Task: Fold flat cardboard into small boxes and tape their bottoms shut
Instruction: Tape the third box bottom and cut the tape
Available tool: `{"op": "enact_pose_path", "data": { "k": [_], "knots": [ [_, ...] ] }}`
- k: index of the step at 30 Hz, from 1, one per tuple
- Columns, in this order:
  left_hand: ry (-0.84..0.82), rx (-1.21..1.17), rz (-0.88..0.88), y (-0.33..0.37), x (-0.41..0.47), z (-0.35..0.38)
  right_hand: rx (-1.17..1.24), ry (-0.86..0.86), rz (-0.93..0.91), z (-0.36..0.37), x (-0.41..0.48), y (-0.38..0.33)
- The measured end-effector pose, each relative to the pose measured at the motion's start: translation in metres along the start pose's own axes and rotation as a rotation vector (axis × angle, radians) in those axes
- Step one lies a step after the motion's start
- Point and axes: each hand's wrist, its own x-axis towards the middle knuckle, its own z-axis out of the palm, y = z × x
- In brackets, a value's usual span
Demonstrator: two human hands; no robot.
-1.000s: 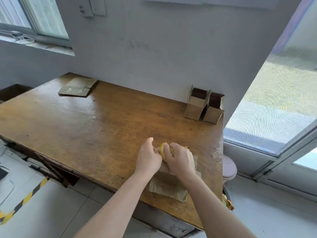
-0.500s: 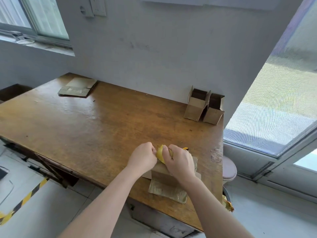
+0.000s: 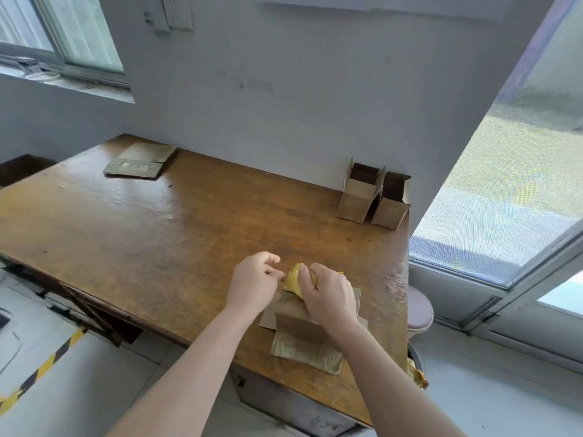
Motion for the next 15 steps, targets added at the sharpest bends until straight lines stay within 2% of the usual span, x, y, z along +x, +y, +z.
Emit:
{"op": "enact_pose_path", "data": {
  "k": [5,11,15],
  "knots": [
    [0.082,0.142,0.061,0.0006,0.0009,0.0038,-0.005,-0.001,-0.004,0.0025,-0.0004,-0.0013],
    [-0.012,0.186,-0.001,0.0012,0.007,-0.0002,-0.06,-0.01,-0.052,0.0045,-0.0033,-0.0027],
    [-0.062,0.319,0.022,0.0086,0.0049,-0.0001,-0.088,-0.021,-0.068,0.0055,-0.0038,-0.0039]
  ]
}}
